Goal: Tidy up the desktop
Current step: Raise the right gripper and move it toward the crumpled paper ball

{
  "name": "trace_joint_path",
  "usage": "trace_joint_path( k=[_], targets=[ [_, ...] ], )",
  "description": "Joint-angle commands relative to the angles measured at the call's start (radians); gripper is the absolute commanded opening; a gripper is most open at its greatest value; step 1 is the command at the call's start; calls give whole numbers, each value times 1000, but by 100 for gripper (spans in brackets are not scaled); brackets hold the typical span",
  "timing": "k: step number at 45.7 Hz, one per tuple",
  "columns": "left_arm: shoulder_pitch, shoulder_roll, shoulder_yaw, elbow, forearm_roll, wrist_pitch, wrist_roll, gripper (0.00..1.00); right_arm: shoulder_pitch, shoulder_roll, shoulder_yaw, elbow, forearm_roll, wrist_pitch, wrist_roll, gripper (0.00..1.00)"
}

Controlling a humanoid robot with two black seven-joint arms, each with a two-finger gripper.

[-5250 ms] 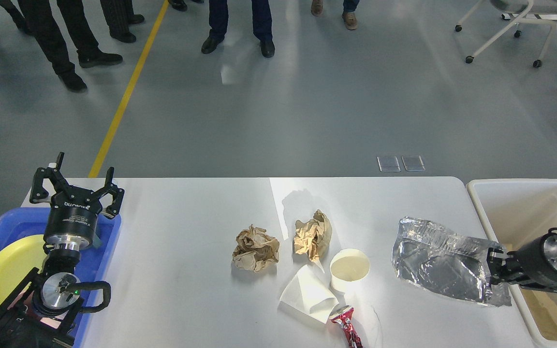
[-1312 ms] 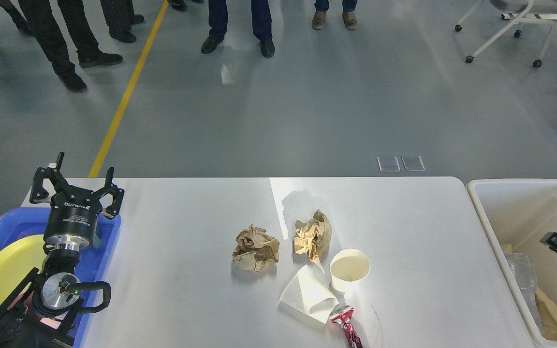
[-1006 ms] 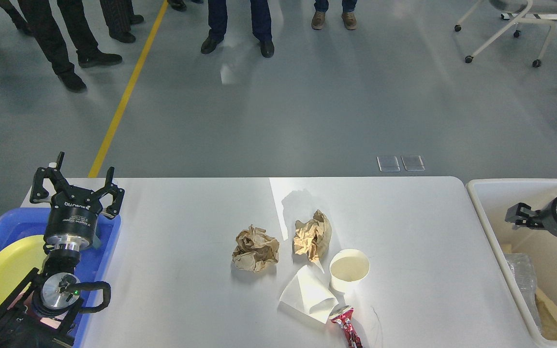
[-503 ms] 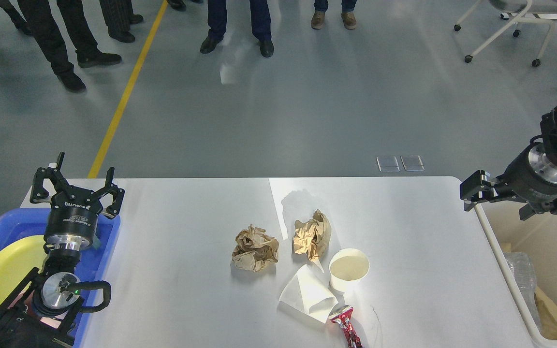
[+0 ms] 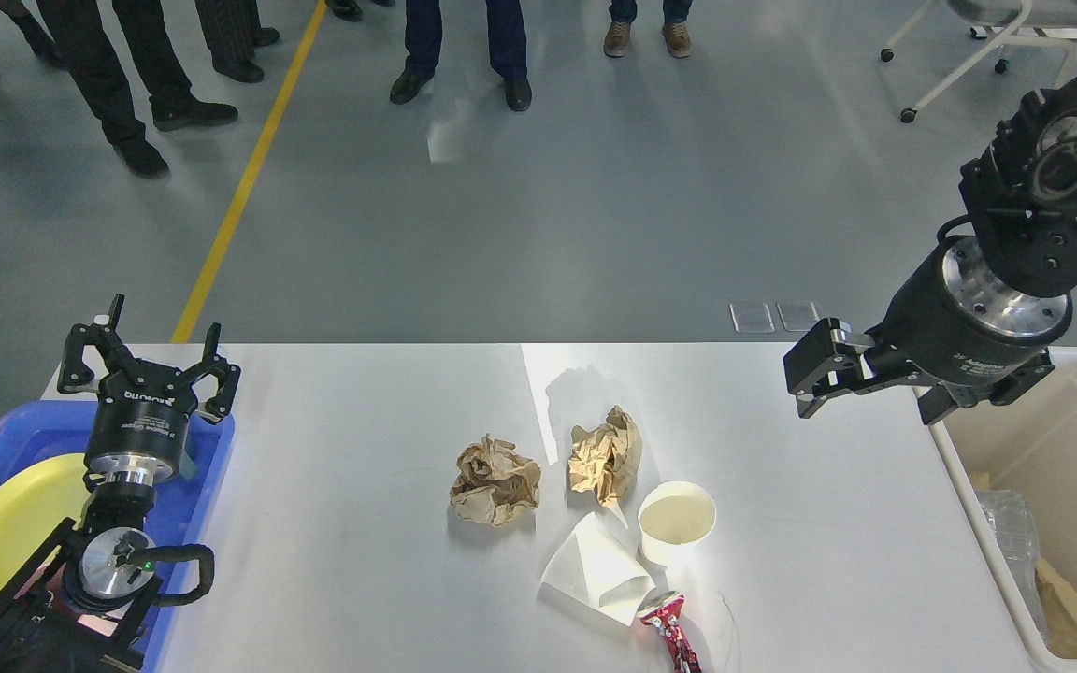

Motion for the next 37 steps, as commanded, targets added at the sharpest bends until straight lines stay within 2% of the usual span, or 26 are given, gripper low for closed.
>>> trace_joint_path(
  k=[1, 11, 16, 19, 27, 33, 37],
  targets=[
    [0, 0, 0, 0, -2, 0, 0, 96, -1, -3, 0, 0, -2, 0, 4, 100],
    [-2, 0, 0, 0, 0, 0, 2, 96, -9, 22, 7, -10, -29, -3, 24, 99],
    [-2, 0, 0, 0, 0, 0, 2, 96, -50, 69, 11, -50, -39, -13, 100, 100],
    [-2, 0, 0, 0, 0, 0, 2, 96, -73, 83, 30, -93, -26, -15, 122, 99],
    [-2, 0, 0, 0, -2, 0, 2, 96, -289, 103, 186, -255, -28, -69, 110, 99],
    [-2, 0, 0, 0, 0, 0, 2, 96, -479, 229, 217, -407, -34, -181, 108, 100],
    [0, 0, 0, 0, -2, 0, 2, 96, -596, 293, 220, -518, -32, -217, 108, 100]
  ],
)
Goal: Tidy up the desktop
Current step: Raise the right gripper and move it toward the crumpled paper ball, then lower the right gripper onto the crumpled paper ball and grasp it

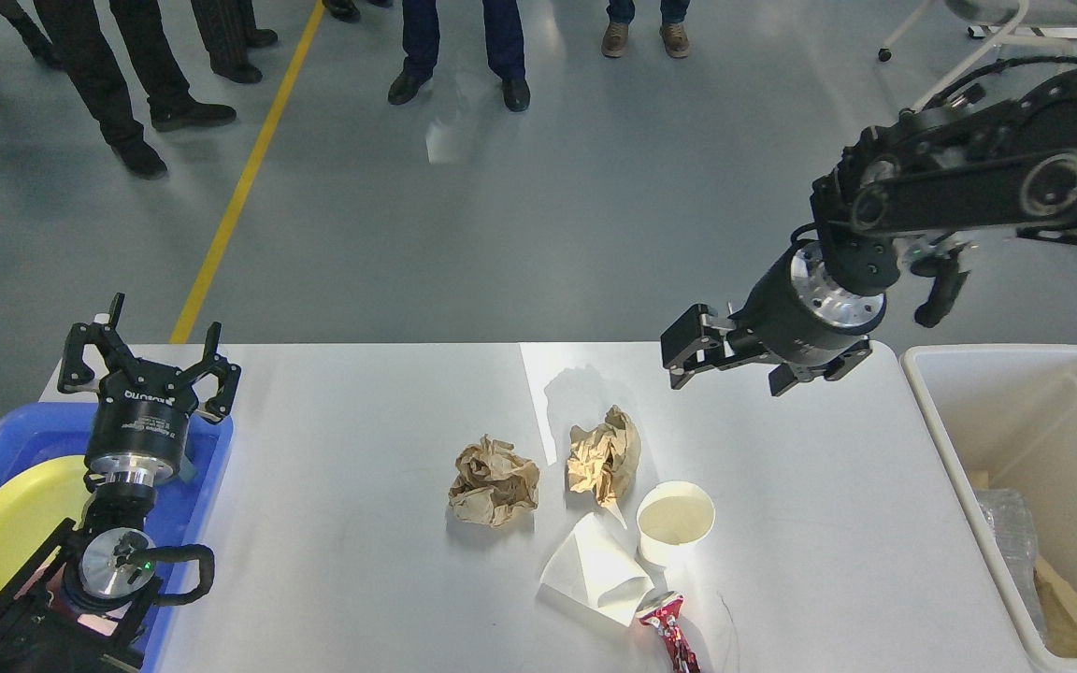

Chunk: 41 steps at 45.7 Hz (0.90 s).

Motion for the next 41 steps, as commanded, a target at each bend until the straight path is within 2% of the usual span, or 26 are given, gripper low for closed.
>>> trace_joint_path(
  k=[1, 16, 26, 34, 41],
  targets=[
    [0, 0, 0, 0, -1, 0, 0, 96, -171, 93, 12, -158, 1, -58, 0, 100],
    [0, 0, 0, 0, 1, 0, 0, 96, -502, 297, 50, -585, -7, -67, 1, 100],
    [0, 0, 0, 0, -1, 0, 0, 96, -609, 366, 51, -734, -7, -90, 1, 100],
    [1, 0, 0, 0, -1, 0, 0, 96, -660, 371, 50, -777, -47, -106, 1, 100],
    [0, 0, 0, 0, -1, 0, 0, 96, -706, 370, 51, -780, -96, -198, 3, 100]
  ],
)
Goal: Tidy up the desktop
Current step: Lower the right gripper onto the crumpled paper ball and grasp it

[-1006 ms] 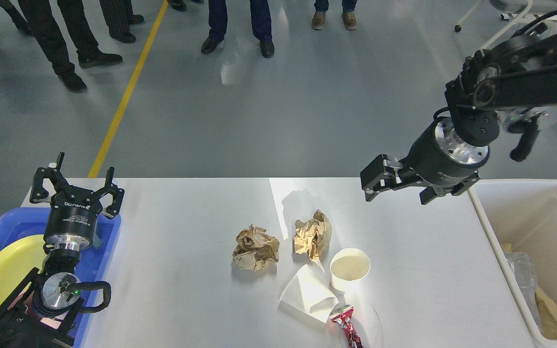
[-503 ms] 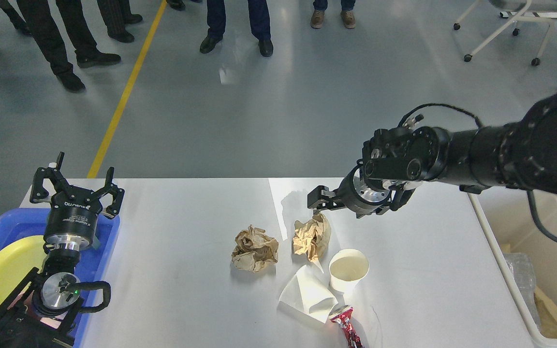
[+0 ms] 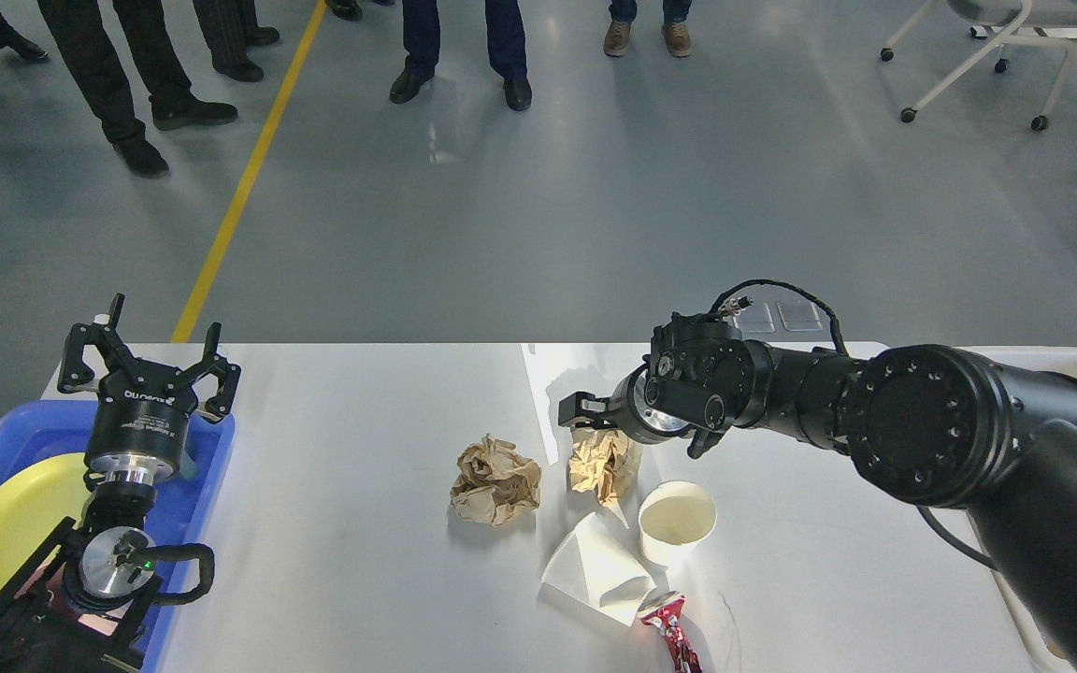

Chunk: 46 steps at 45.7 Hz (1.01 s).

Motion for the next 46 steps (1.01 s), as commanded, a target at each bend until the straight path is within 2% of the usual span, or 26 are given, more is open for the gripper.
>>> trace_joint_path(
  k=[1, 33, 40, 42, 46],
  targets=[
    [0, 0, 0, 0, 0, 0, 0, 96, -40, -1, 1, 0, -32, -82, 1, 100],
    [0, 0, 0, 0, 0, 0, 0, 96, -92, -4, 59, 10, -47, -139, 3, 100],
    [0, 0, 0, 0, 0, 0, 0, 96, -94, -4, 59, 12, -47, -160, 1, 88],
    [0, 0, 0, 0, 0, 0, 0, 96, -94, -4, 59, 14, -47, -160, 1, 79],
    [0, 0, 0, 0, 0, 0, 0, 96, -94, -3, 59, 15, -47, -160, 1, 68]
  ],
)
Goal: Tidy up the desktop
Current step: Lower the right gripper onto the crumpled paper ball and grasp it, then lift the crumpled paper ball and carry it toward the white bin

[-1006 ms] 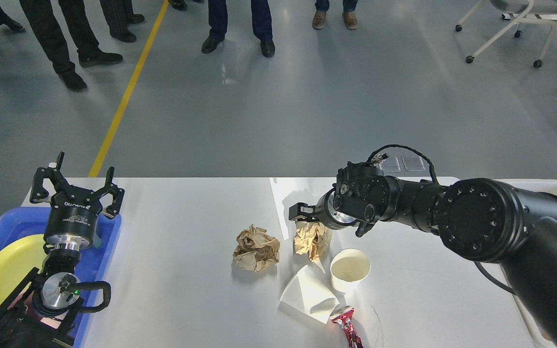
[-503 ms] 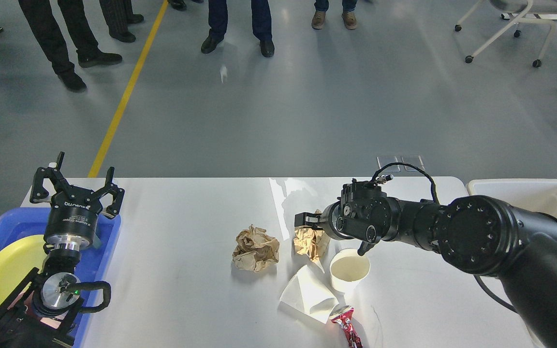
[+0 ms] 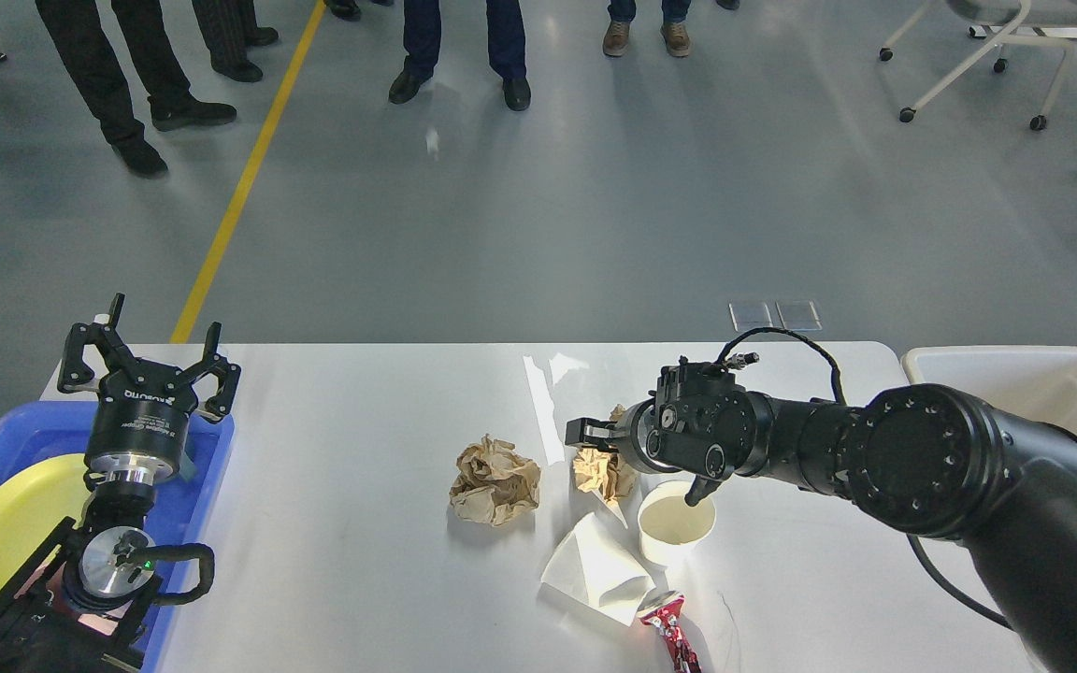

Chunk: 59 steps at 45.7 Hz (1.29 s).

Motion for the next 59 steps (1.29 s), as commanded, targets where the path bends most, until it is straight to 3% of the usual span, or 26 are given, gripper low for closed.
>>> trace_joint_path(
  k=[1, 7, 15, 40, 47, 54, 59],
  targets=[
    [0, 0, 0, 0, 0, 0, 0, 96, 0, 2, 0, 2, 0, -1, 0, 65],
    [0, 0, 0, 0, 0, 0, 0, 96, 0, 2, 0, 4, -1, 0, 0, 41],
    [0, 0, 0, 0, 0, 0, 0, 96, -2, 3, 2, 7, 0, 2, -3, 0],
    [0, 0, 0, 0, 0, 0, 0, 96, 49, -3, 17, 28, 75, 14, -3, 0],
    [2, 0, 0, 0, 0, 0, 0, 96, 163, -69, 6, 148, 130, 33, -3, 0],
    [0, 0, 0, 0, 0, 0, 0, 96, 332, -161, -24, 321, 129, 120, -3, 0],
    [0, 0, 0, 0, 0, 0, 0, 96, 518, -228, -93, 436, 129, 305, 0, 0]
  ],
)
